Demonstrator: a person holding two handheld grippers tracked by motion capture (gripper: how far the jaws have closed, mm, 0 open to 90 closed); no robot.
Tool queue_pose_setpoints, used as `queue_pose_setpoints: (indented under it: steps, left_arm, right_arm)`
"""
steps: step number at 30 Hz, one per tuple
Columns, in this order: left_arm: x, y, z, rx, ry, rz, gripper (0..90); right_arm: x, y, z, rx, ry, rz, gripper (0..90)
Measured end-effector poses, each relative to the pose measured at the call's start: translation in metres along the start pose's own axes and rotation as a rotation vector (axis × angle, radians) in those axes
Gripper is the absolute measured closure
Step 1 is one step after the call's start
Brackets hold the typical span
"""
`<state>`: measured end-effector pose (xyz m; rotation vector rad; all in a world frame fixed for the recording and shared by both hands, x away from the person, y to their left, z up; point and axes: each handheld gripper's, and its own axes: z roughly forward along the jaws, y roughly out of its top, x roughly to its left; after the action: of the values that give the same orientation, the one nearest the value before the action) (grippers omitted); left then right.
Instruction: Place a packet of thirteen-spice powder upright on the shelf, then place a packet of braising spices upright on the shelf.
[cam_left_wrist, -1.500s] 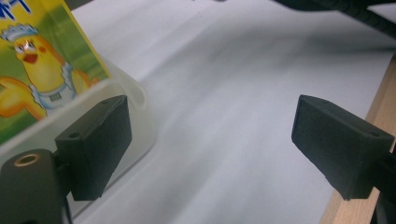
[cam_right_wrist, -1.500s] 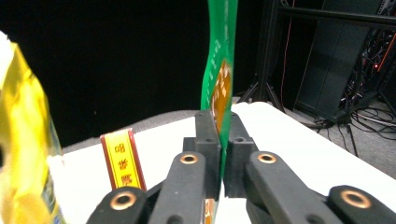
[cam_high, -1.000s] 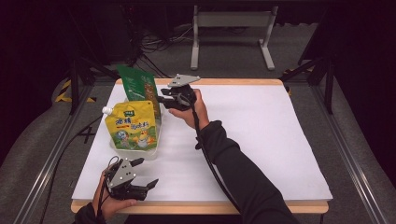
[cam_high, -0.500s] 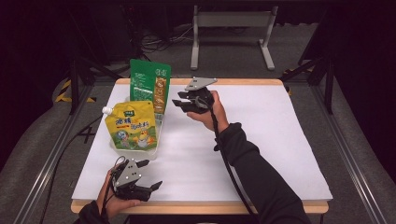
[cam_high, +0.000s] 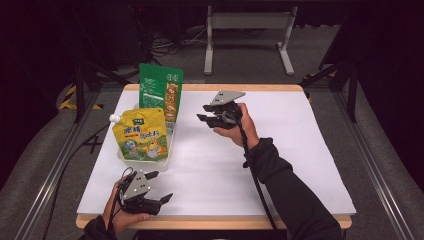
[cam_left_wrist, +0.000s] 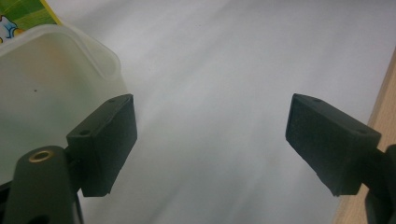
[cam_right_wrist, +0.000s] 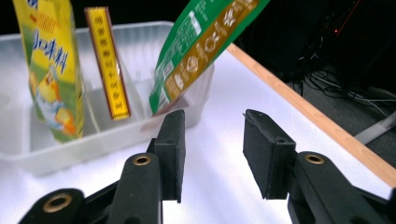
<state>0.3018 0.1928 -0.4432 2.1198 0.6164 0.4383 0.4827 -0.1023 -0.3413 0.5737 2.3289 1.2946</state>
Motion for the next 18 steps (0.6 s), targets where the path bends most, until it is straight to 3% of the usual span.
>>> queue_pose_setpoints:
  steps: [18]
  left_arm:
    - [0.0, 0.002, 0.001, 0.005, -0.001, 0.003, 17.1]
  right_arm:
    - [-0.001, -0.021, -0.04, 0.065, -0.053, -0.054, 55.6]
